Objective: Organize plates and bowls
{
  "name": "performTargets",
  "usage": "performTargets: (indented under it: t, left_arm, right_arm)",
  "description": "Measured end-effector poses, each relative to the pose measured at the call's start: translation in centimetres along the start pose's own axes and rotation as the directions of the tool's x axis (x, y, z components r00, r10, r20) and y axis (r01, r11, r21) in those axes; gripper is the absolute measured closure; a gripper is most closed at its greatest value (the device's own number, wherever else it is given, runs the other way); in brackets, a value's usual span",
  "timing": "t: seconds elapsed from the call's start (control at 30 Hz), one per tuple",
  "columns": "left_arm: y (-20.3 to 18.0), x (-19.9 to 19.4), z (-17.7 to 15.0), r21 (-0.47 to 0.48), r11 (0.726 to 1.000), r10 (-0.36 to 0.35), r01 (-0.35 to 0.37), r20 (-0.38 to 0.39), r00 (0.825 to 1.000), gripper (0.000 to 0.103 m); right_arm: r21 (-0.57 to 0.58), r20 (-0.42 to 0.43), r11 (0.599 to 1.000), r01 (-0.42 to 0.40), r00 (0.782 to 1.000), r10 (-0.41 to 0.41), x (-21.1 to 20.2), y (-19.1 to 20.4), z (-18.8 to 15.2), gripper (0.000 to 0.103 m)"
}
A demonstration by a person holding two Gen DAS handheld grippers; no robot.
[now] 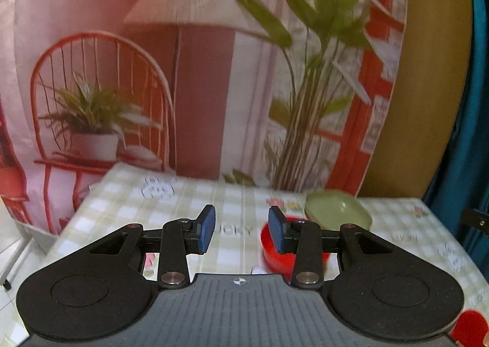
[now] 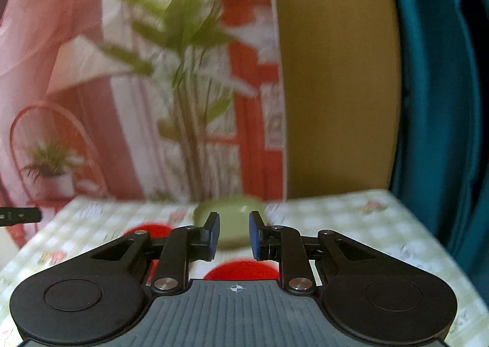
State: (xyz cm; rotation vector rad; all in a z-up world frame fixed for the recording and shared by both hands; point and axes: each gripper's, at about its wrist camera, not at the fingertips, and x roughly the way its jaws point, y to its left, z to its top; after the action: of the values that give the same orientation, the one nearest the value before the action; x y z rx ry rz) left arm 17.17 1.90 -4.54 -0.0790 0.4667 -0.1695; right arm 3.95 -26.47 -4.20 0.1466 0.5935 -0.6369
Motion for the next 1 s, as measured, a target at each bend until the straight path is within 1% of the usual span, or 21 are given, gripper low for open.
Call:
performTargets:
  t: [0.1,0.2,0.33,0.5,0.63,0.73,0.9,1.0]
  left_arm:
    - [-0.1,-0.4,1.3,0.017,1.000,0.010,-0.011,0.035,0.999,0.062]
    - [0.0,-0.8,2.2,0.014,1.000,0.010,-0.011,0.063,0.998,0.062]
    - [-0.4,-0.3,2.5,0.026,1.000,0.005,-0.006,0.058,0.998,0.062]
    - [-1.3,1.2,1.7,0.046,0.999,-0.008,0.008,0.015,1.000,0.062]
    - [-2.2,2.7,1.5,0.057,0.998,-0.020,0.020,-0.010,1.000,0.062]
    - [-3.1,3.8,1.8,0.070,0.997,-0.040,0.041,-0.017,0.999,0.061]
    - [-5.0,7.4,2.4,0.069,0.994,-0.086,0.090,-0.056,0.995,0.057]
    - [-6.5,10.6,2.5,0.069,0.990,-0.115,0.123,-0.104,0.988,0.056]
  right_arm:
    - [0.025,0.047,0.999,0.024,0.999,-0.025,-0.1,-1.4,0.9,0.083]
    - [0.050,0.078,0.998,0.049,0.996,-0.053,0.0,-3.0,1.5,0.083]
    - [0.074,0.082,0.996,0.058,0.995,-0.064,0.4,-4.4,2.0,0.080]
    - [0.047,0.056,0.996,0.071,0.996,-0.074,1.4,-4.6,1.6,0.080]
    - [0.023,0.031,0.998,0.053,0.998,-0.054,2.7,-4.4,1.7,0.079]
    - [0.027,-0.007,0.999,0.020,1.000,-0.020,4.1,-4.6,2.1,0.079]
    - [0.028,-0.082,0.999,-0.028,0.996,0.030,7.4,-4.9,2.9,0.079]
    - [0.018,-0.129,0.999,-0.049,0.990,0.051,9.8,-4.9,3.0,0.079]
